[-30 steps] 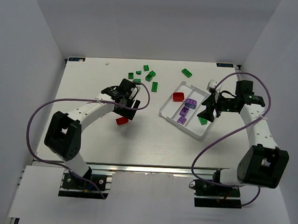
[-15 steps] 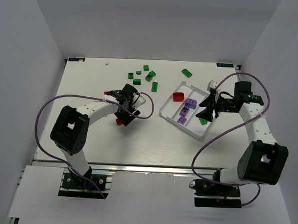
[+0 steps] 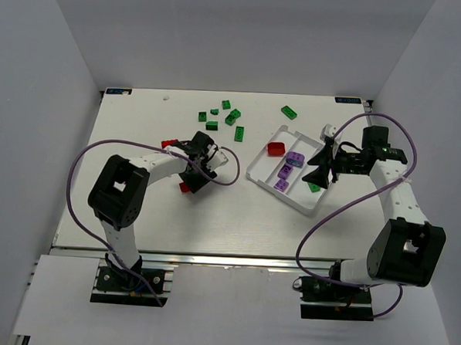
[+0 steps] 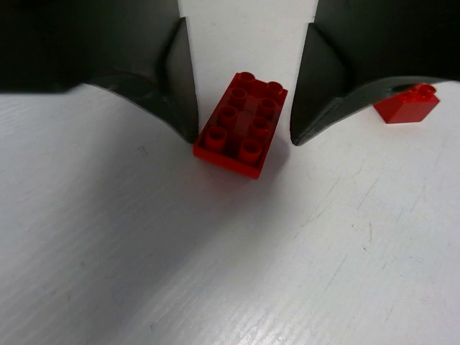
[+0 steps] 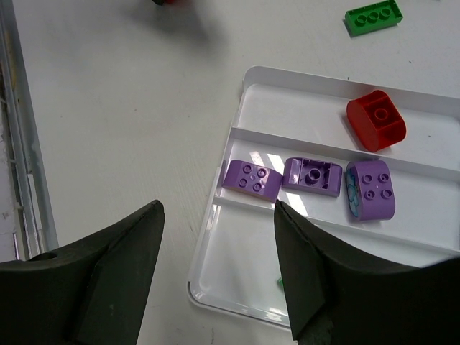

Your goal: Sort the legos into containers by color

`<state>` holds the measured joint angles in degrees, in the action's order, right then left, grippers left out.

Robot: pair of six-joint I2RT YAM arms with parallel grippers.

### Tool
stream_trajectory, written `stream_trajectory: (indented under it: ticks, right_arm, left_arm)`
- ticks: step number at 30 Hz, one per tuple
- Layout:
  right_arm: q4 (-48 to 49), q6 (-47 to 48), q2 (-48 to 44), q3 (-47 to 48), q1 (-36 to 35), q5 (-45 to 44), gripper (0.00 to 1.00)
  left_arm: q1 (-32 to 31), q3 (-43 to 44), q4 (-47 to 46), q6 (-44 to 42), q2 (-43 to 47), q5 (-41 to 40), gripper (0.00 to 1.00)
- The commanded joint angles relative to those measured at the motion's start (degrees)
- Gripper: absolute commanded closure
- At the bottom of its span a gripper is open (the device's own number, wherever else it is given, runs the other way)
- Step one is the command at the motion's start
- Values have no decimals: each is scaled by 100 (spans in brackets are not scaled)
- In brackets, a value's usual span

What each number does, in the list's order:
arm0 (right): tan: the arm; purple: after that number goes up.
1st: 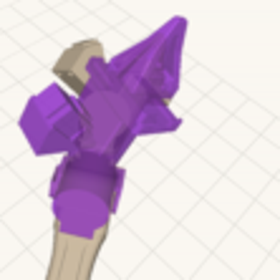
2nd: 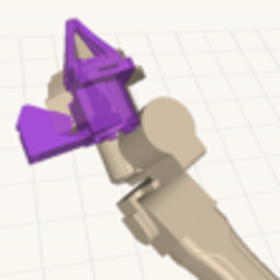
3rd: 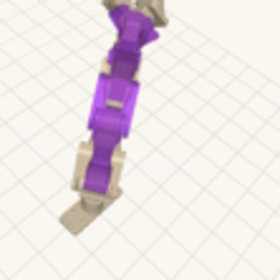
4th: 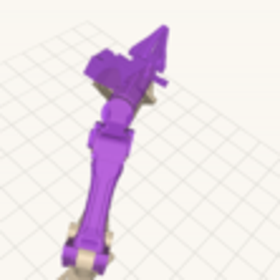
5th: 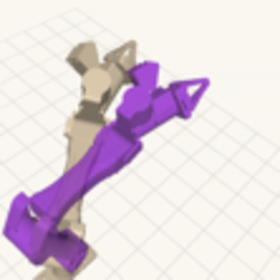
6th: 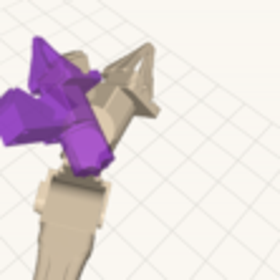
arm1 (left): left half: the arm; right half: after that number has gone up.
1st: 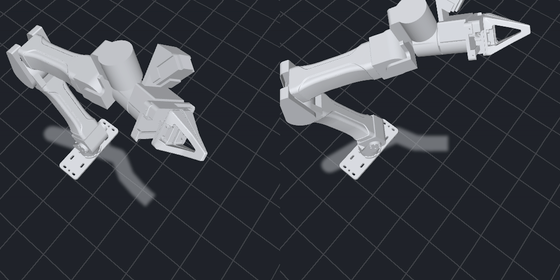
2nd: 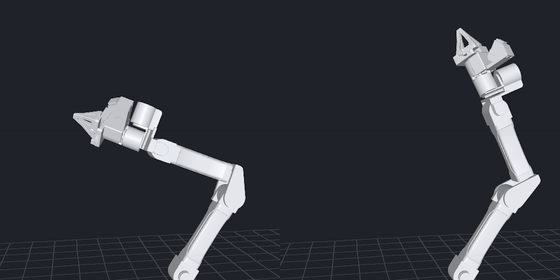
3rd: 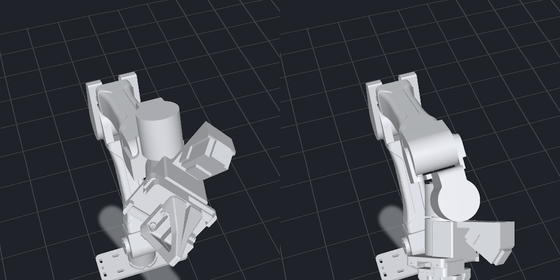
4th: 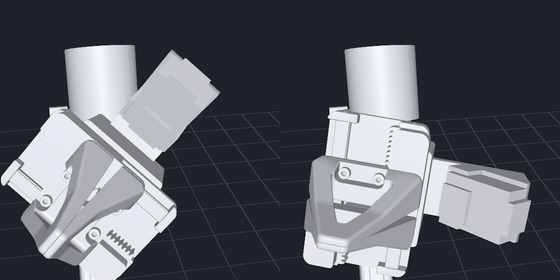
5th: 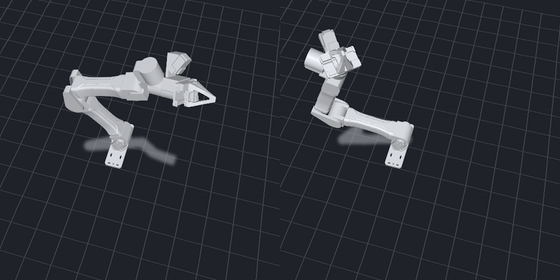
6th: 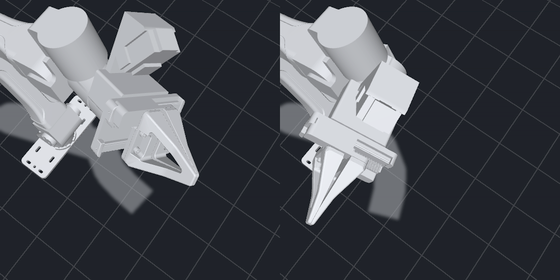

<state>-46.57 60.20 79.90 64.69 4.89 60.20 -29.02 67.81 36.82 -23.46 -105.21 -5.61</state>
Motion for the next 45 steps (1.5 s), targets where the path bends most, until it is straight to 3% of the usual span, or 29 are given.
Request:
stream_trajectory:
  ticks: [1,5,11,15,18,19,20,22,25,31,37,39,43,45]
  right_arm:
    - [86,-35,-185,-44,12,150,32]
    - [95,-44,-211,-61,21,167,32]
    - [121,-79,-290,-96,21,176,33]
    - [576,-586,-448,-210,13,79,36]
    - [1165,-1323,-563,-325,21,-96,50]
    - [1289,-1536,-554,-316,21,-227,65]
    - [1386,-1712,-528,-299,21,-298,74]
    - [1676,-2152,-519,-316,21,-508,85]
    - [1923,-2469,-545,-369,21,-729,86]
    - [2046,-2654,-554,-325,48,-879,84]
    - [2116,-2724,-563,-334,91,-949,82]
    - [2195,-2803,-546,-351,92,-984,79]
    - [2406,-3014,-449,-351,92,-1081,70]
    - [2494,-3233,-187,-203,83,-1142,62]
  left_arm:
    - [63,-49,-175,-36,-35,262,37]
    - [98,-128,-306,183,79,306,70]
    - [98,-75,-403,753,545,551,77]
    - [98,109,-754,1623,1001,1551,82]
    - [37,75,-1623,2703,1300,2422,84]
    - [-33,40,-2217,2985,1353,2520,85]
    - [-78,13,-2510,3475,1363,2695,86]
    - [-244,74,-3116,3900,1249,2662,89]
    - [-525,565,-3391,4454,670,2434,90]
    - [-991,2101,-3321,4631,-868,1976,89]
    - [-1071,2920,-3225,4772,-1756,1493,84]
    - [-1106,3194,-3067,4728,-1968,1317,74]
    - [-1150,3388,-2768,4684,-2144,1220,36]
    - [-1159,3344,-2759,4684,-2039,1290,29]
